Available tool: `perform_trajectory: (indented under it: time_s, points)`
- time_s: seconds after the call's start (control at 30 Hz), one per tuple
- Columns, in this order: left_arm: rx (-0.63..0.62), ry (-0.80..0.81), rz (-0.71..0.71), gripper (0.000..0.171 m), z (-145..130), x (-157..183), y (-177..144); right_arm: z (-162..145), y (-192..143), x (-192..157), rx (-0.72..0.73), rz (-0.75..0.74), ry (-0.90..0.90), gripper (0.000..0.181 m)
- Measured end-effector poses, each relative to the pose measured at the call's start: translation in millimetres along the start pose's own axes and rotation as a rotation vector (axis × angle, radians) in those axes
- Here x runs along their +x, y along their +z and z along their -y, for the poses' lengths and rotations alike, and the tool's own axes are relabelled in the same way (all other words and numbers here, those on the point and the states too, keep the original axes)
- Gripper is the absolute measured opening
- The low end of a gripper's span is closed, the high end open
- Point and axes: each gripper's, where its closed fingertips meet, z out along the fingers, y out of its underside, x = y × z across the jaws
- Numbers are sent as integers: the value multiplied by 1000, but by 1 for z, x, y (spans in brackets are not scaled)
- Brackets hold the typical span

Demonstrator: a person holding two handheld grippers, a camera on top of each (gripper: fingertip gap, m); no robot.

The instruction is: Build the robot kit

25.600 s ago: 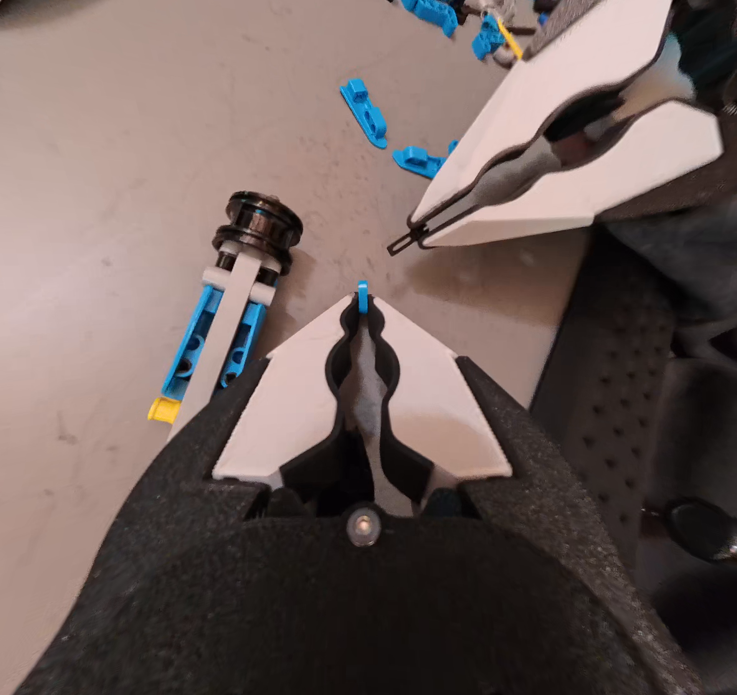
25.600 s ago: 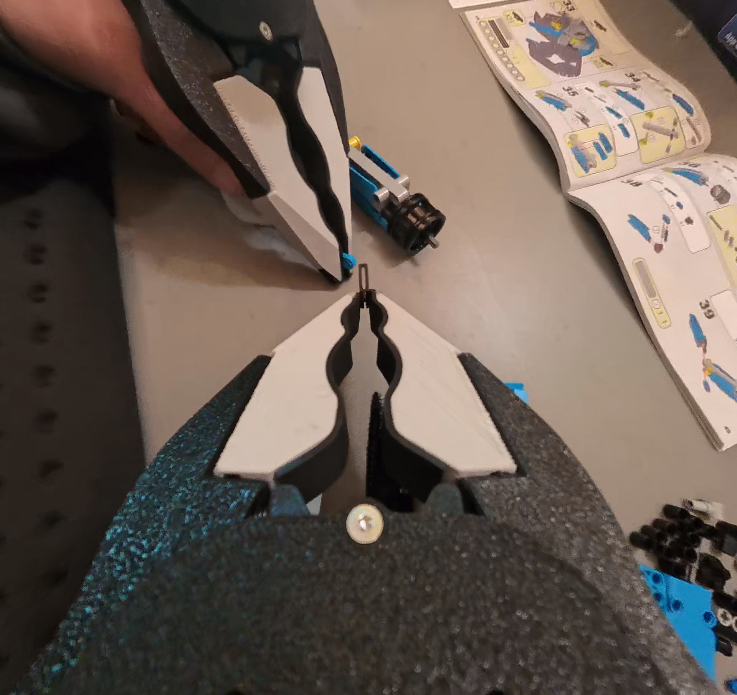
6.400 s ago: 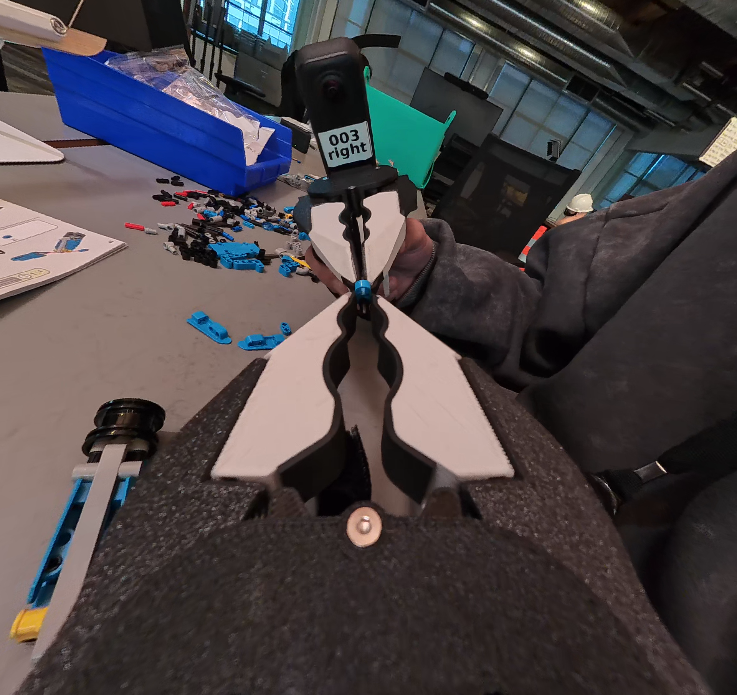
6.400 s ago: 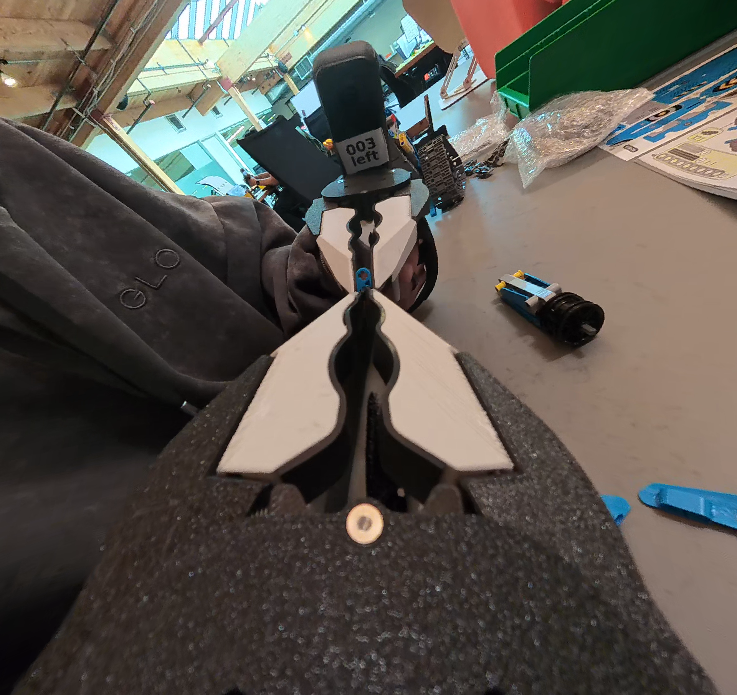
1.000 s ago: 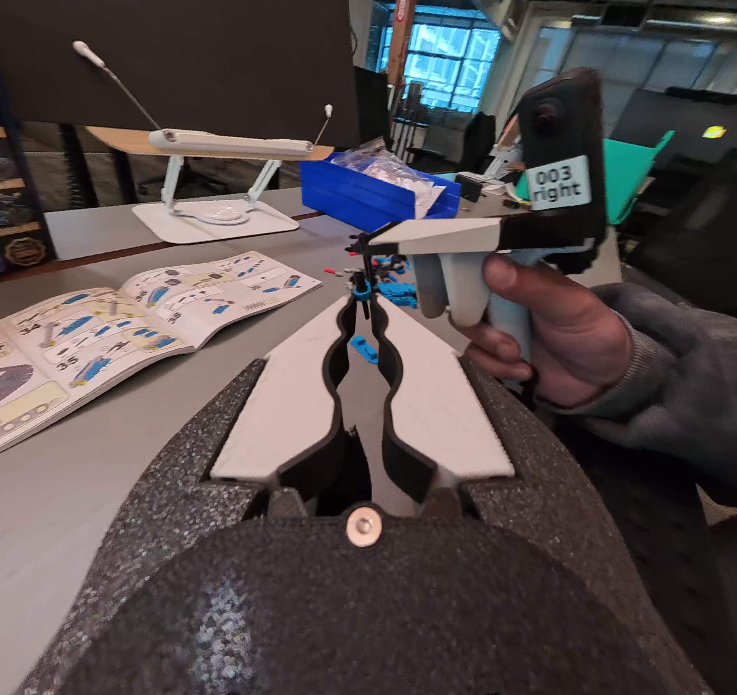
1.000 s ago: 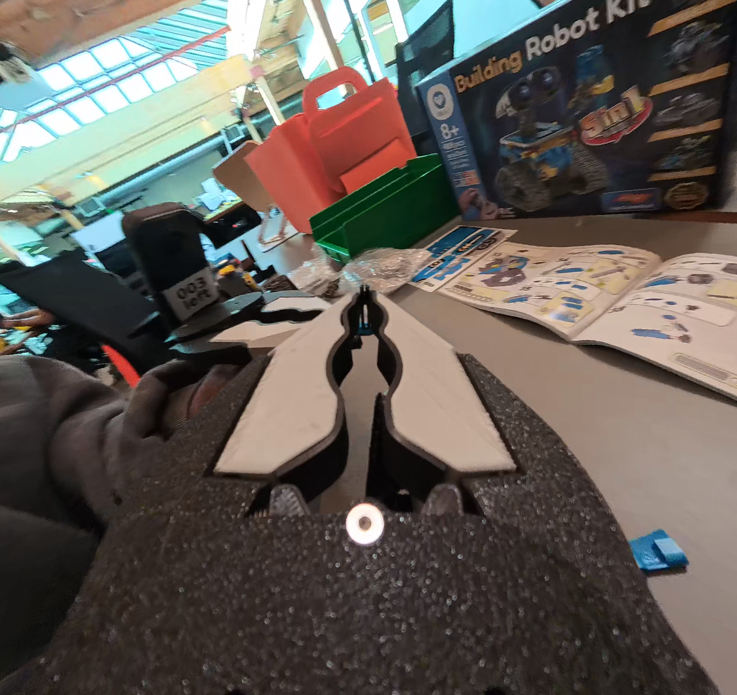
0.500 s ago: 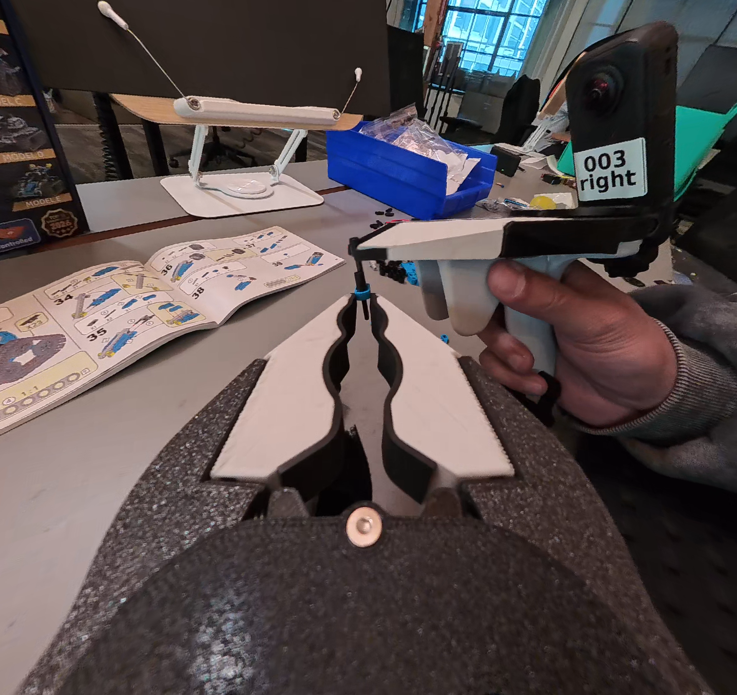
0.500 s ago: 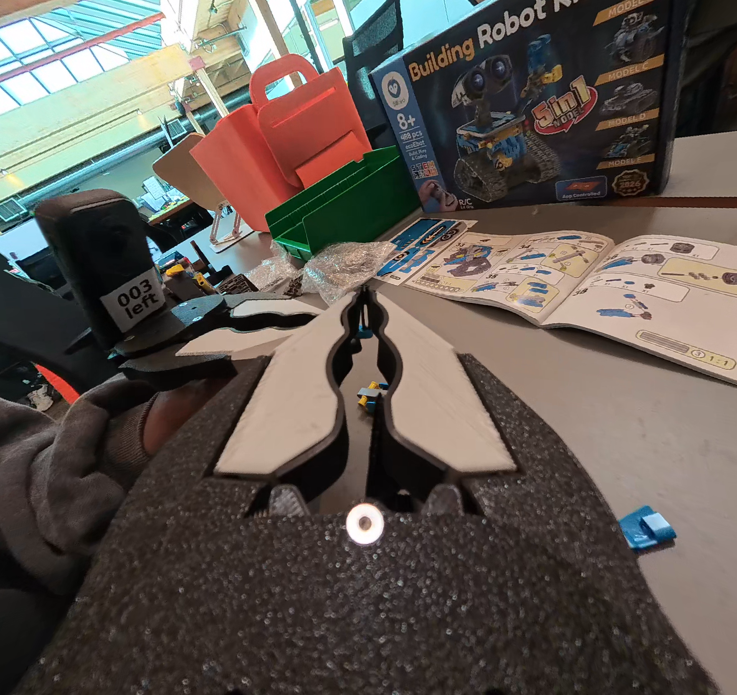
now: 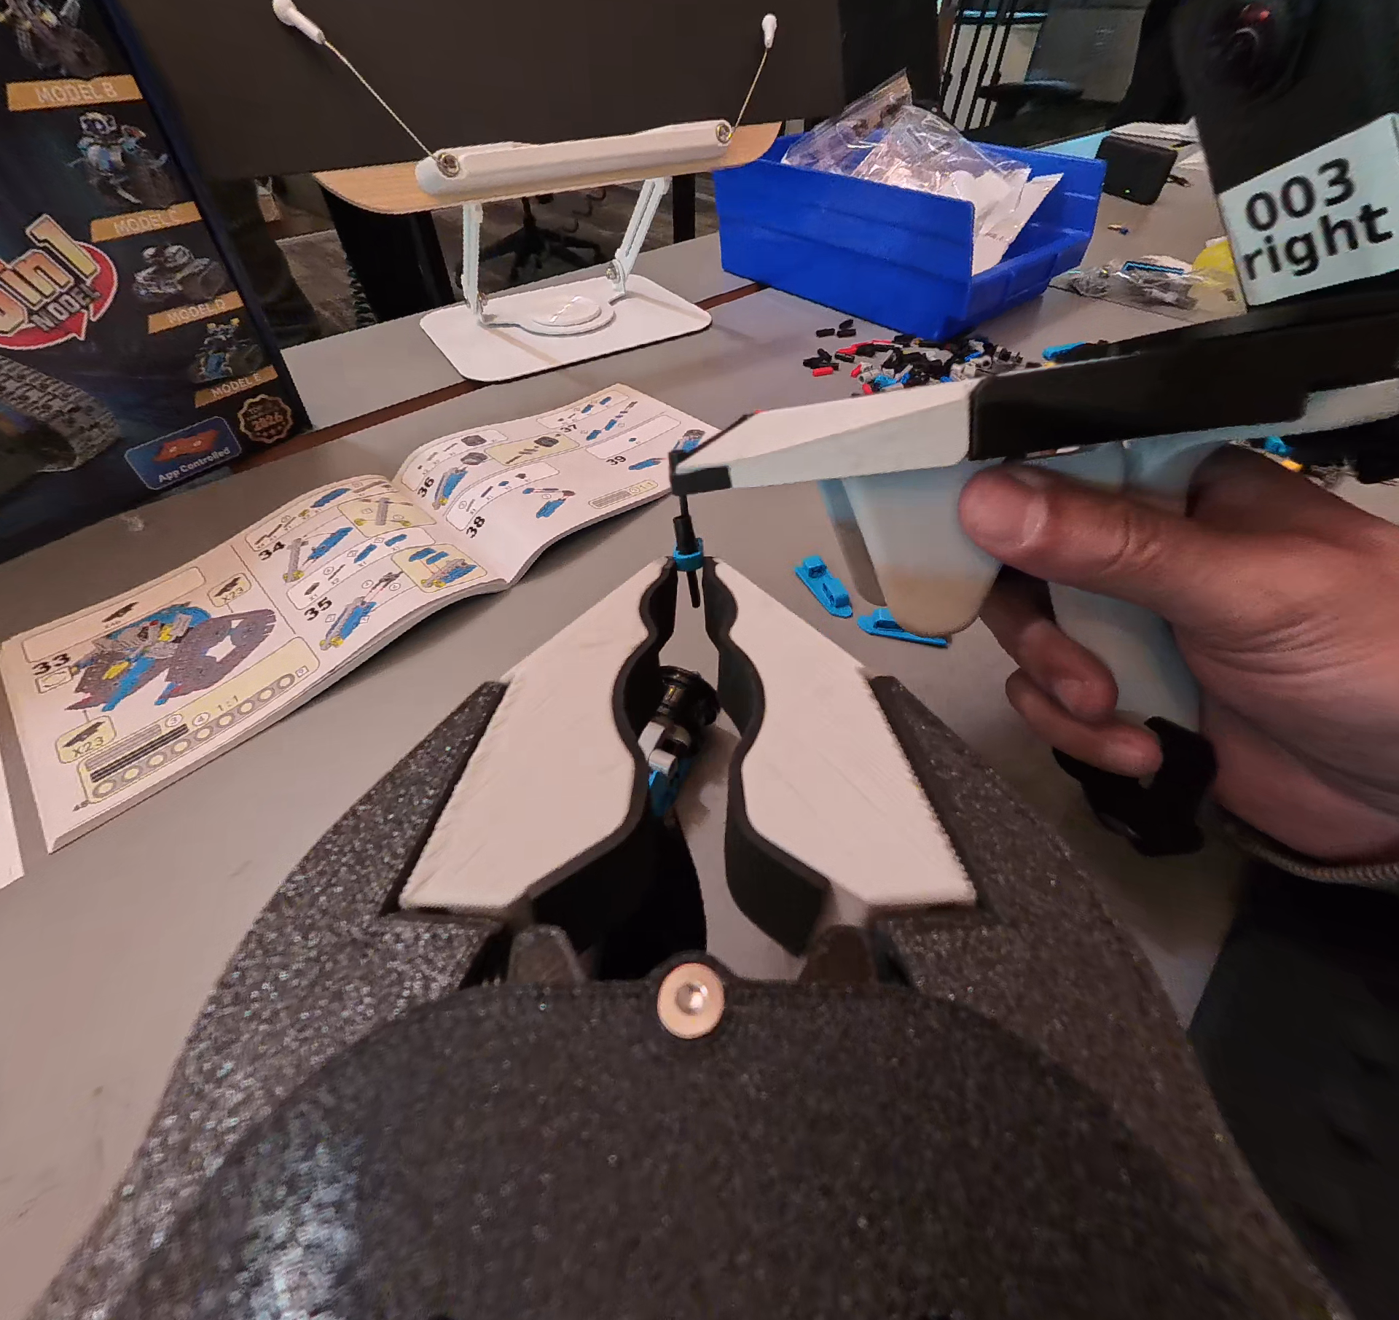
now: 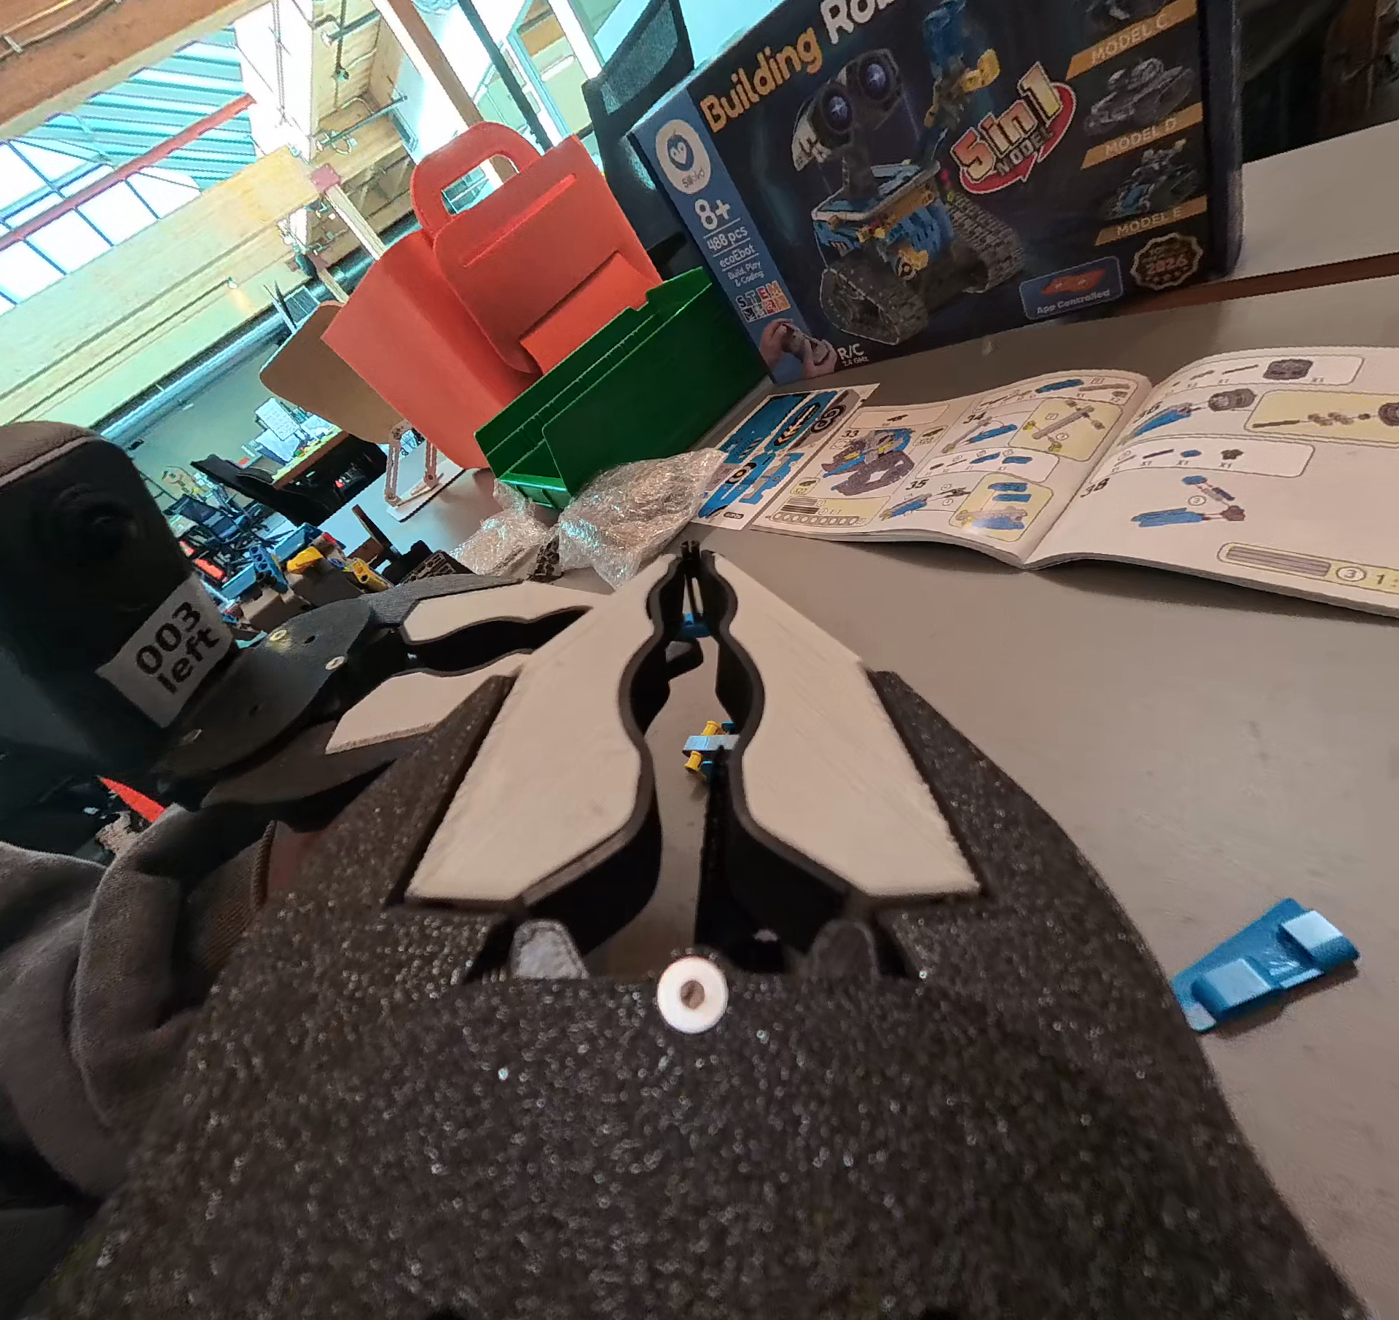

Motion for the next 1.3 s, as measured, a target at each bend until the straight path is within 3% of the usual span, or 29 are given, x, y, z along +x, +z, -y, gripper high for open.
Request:
perform_trajectory:
  time_s: [0.43, 0.7, 0.93, 1.3]
  points:
    - [-23, 11, -13, 5, -4, 1, 1, -7, 3, 1, -81, -18, -93, 4]
    - [-15, 3, -20, 5, -4, 2, 1, -8, -2, 5, -100, 29, 3, 4]
    - [14, -64, -57, 5, -1, 1, -1, -7, -2, 5, -107, 105, 139, 4]
    - [37, -117, -96, 4, 1, 1, -2, -11, -6, 10, -88, 283, 526, 3]
